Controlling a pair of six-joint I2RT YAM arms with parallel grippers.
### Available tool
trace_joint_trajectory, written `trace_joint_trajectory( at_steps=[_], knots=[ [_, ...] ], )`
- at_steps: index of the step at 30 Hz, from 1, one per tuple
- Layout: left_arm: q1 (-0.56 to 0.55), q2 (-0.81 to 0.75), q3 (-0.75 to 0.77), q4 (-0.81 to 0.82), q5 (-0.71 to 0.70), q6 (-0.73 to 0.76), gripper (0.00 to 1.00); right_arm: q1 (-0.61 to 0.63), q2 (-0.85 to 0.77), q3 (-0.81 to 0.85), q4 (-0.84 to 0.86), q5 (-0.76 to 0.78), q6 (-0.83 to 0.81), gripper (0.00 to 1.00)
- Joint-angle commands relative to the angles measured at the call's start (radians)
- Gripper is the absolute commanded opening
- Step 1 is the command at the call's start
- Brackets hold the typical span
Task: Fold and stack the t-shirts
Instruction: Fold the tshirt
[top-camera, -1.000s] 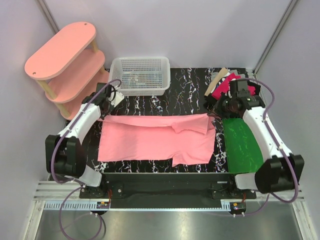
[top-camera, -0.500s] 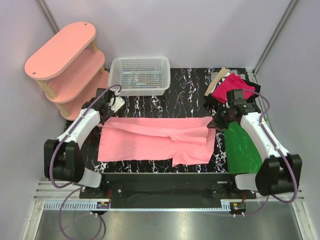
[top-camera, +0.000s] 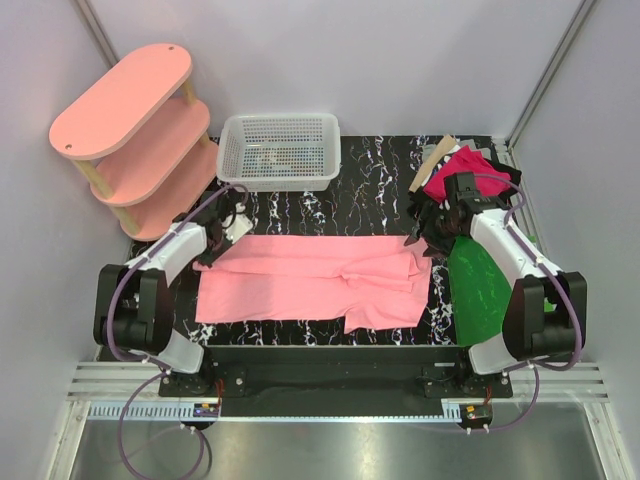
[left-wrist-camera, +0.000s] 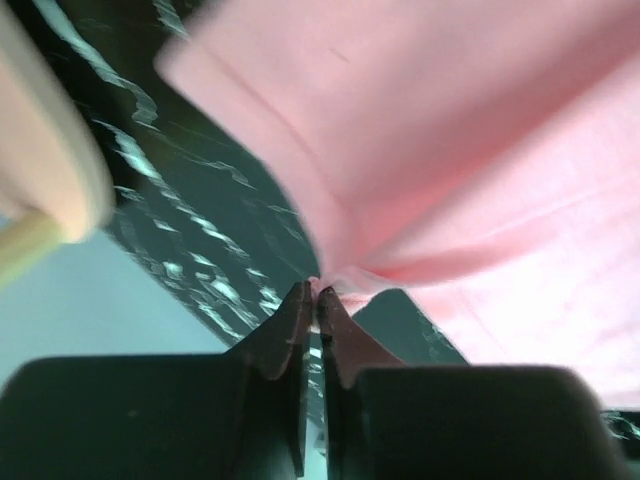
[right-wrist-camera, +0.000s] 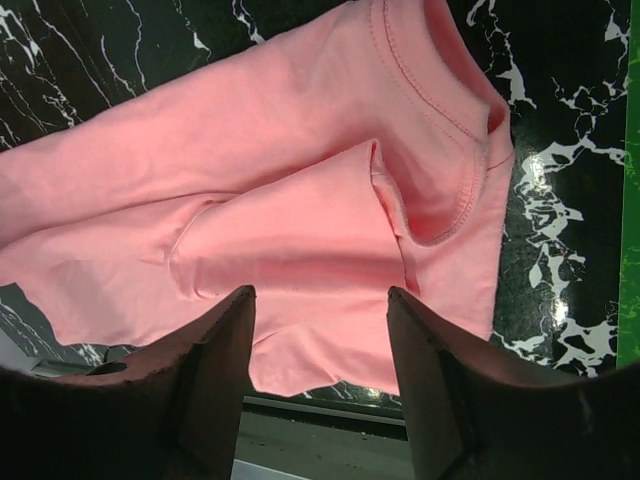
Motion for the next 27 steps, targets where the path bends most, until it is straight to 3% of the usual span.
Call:
trace_joint_trajectory(
  at_steps=[1, 2, 7, 15, 27],
  knots=[
    [0.005, -0.067, -0.039, -0.054, 0.083, -0.007, 0.31, 0.004, -0.049, 0.005, 0.028, 0.034, 0.007, 0.64],
    [0.005, -0.071, -0.033, -0.057, 0.086, -0.005, 0.43, 0.004, -0.042, 0.021, 0.031, 0.065, 0.004, 0.64],
    [0.006, -0.027, 0.079, -0.059, 0.062, -0.022, 0.6, 0.002, 0.102, 0.104, 0.033, 0.119, -0.027, 0.61],
    [0.014, 0.108, 0.267, -0.056, 0.047, -0.079, 0.57, 0.002, 0.273, 0.182, 0.066, 0.175, -0.047, 0.49],
    [0.013, 0.224, 0.255, -0.056, 0.128, -0.12, 0.5, -0.007, 0.357, 0.201, 0.088, 0.192, -0.05, 0.38]
  ],
)
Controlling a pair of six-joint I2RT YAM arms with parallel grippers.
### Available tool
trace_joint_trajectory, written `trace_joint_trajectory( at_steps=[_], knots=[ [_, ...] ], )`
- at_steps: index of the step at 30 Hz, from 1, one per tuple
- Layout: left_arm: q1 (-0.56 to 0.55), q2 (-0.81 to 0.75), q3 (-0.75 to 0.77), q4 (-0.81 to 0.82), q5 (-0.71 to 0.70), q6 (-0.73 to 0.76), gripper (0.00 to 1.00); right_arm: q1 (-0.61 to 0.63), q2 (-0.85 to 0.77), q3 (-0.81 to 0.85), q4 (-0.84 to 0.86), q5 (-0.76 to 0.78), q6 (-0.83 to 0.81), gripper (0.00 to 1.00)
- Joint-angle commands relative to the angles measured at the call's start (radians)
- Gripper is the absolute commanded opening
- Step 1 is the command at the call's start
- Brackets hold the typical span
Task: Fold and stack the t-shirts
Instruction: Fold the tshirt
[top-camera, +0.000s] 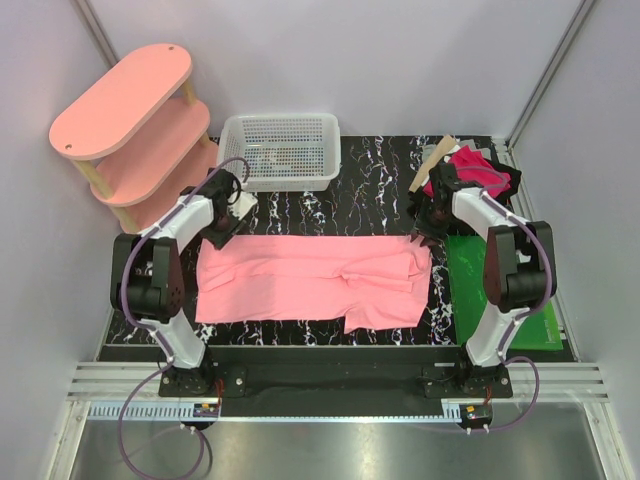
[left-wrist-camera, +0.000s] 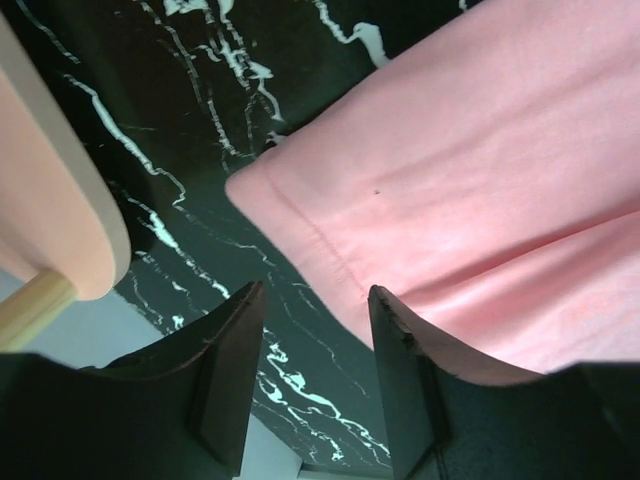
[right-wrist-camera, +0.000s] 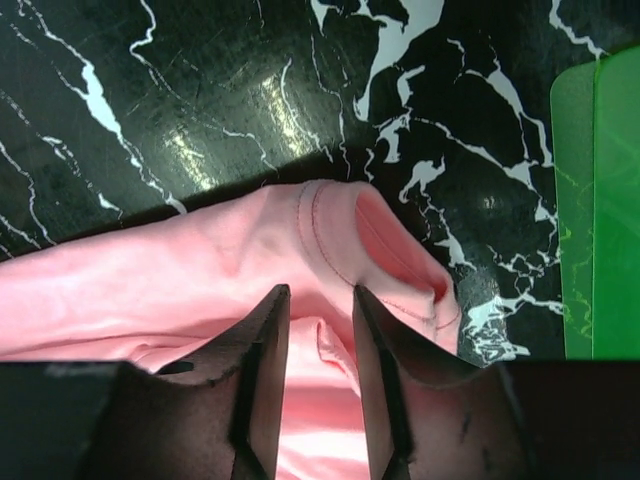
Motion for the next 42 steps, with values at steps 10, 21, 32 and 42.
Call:
trace_joint_trajectory(
  at_steps=[10, 21, 32, 42],
  knots=[
    [0.007, 0.215, 0.15, 0.013, 0.002, -0.012, 0.46, -0.023, 0.221, 0.185, 0.044, 0.006, 0.008, 0.34],
    [0.046, 0.315, 0.318, 0.028, -0.079, -0.021, 0.4, -0.032, 0.286, 0.401, 0.008, -0.032, 0.025, 0.34],
    [-0.011, -0.179, 0.097, -0.007, 0.016, -0.035, 0.38, 0.156, -0.142, 0.254, -0.048, 0.16, -0.052, 0.65],
    [-0.185, -0.208, -0.063, -0.004, 0.016, -0.103, 0.36, 0.674, -0.127, 0.059, -0.015, 0.448, -0.198, 0.53]
  ],
)
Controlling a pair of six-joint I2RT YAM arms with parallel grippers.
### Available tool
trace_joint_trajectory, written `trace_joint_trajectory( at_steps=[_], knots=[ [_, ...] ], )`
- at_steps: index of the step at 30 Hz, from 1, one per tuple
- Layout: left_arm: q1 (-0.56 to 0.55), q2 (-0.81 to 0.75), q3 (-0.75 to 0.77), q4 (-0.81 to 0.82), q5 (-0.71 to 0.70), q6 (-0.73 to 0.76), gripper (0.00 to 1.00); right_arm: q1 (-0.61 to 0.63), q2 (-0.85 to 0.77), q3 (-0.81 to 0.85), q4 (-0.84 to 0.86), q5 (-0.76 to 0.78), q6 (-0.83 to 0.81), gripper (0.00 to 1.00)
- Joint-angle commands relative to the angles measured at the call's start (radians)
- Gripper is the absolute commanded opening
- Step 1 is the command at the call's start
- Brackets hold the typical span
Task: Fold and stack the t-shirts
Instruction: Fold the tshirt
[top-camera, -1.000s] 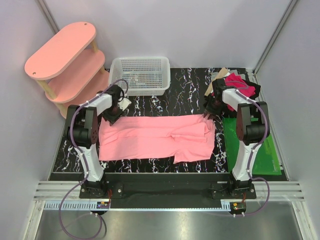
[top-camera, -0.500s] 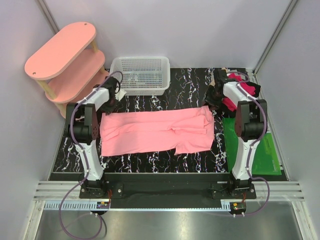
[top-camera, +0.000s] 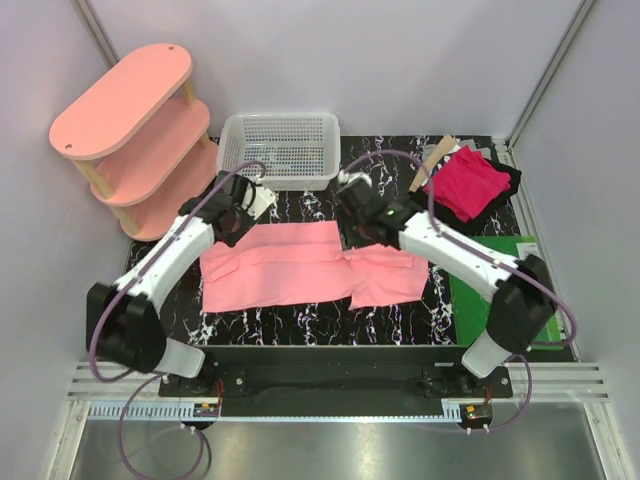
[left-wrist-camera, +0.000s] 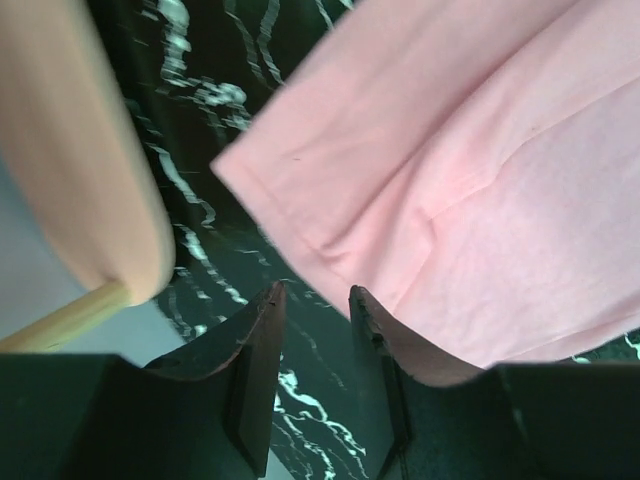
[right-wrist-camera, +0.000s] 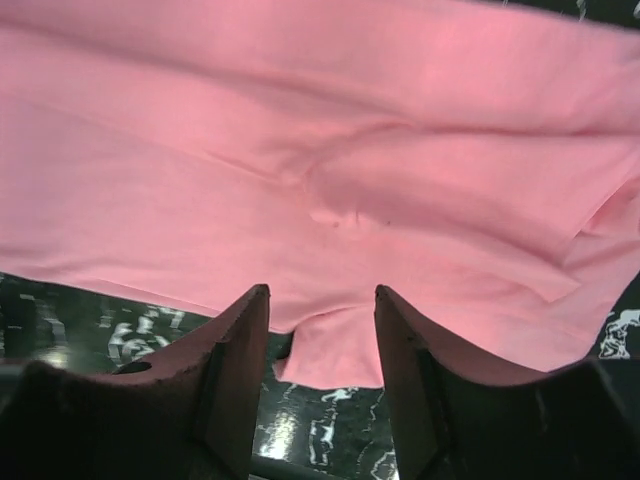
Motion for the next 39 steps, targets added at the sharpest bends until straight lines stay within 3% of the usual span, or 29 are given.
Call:
trace_joint_trajectory(
  at_steps=[1, 8, 39],
  knots=[
    [0.013, 0.169, 0.015, 0.01, 0.008, -0.056, 0.36, 0.084, 0.099, -0.065, -0.021, 0.19, -0.067, 0.52],
    [0.013, 0.22, 0.052, 0.013, 0.001, -0.073, 0.35, 0.124, 0.175, -0.098, -0.01, 0.225, -0.047, 0.43],
    [0.015, 0.17, -0.056, 0.073, -0.031, -0.047, 0.34, 0.118, 0.426, 0.05, 0.048, 0.234, -0.063, 0.39]
  ],
)
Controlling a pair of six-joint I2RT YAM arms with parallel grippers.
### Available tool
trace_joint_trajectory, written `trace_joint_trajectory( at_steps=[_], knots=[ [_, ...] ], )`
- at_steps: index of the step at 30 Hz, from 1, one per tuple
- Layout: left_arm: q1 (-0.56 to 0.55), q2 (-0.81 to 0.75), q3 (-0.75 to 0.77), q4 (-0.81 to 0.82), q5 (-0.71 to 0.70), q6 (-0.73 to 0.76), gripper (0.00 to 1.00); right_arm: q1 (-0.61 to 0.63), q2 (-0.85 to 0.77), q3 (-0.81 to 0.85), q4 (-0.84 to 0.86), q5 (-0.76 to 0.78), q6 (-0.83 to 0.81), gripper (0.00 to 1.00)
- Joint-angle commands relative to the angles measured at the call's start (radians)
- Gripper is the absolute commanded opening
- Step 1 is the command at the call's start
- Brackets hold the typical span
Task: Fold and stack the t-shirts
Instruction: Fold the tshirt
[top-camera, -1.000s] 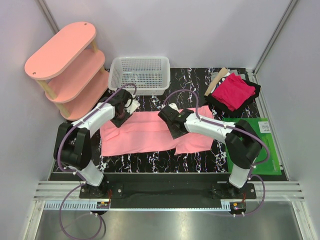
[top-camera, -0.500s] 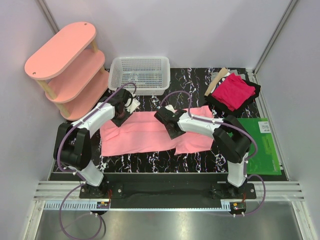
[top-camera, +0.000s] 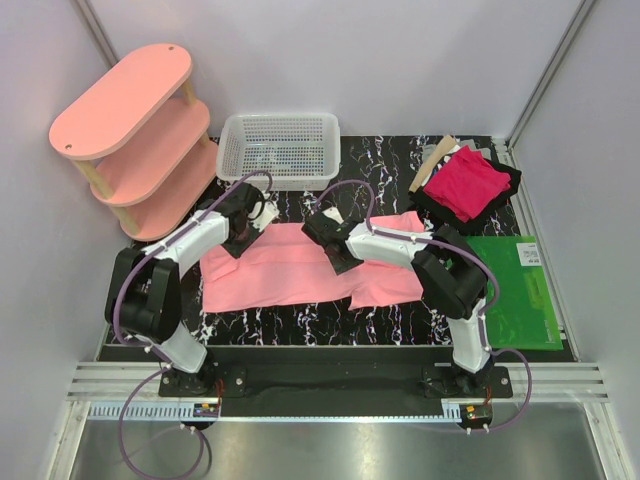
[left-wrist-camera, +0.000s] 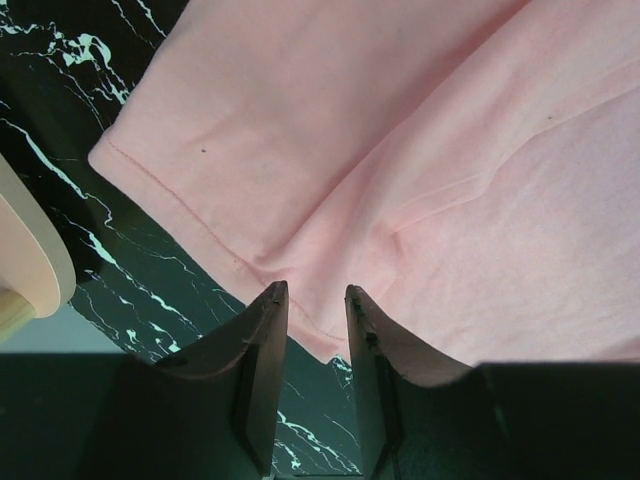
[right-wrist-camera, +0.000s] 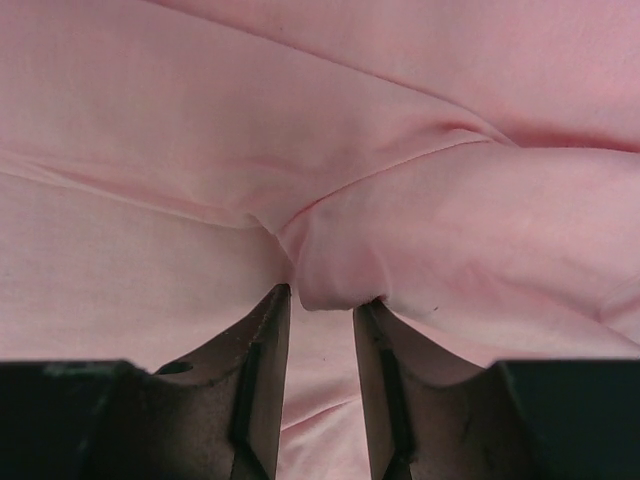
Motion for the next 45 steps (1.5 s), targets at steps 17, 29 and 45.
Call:
trace_joint_trajectory(
  at_steps=[17, 29, 45],
  knots=[
    [0.008, -0.089, -0.065, 0.057, -0.009, 0.011, 0.34, -0.026, -0.029, 0.008, 0.012, 0.052, -0.017, 0.18],
    [0.009, -0.1, -0.079, 0.066, -0.015, 0.018, 0.34, -0.026, -0.157, 0.016, -0.106, 0.046, 0.016, 0.11],
    [0.009, -0.101, -0.076, 0.075, -0.017, 0.025, 0.34, -0.024, -0.404, -0.134, -0.203, -0.287, 0.105, 0.52]
  ],
)
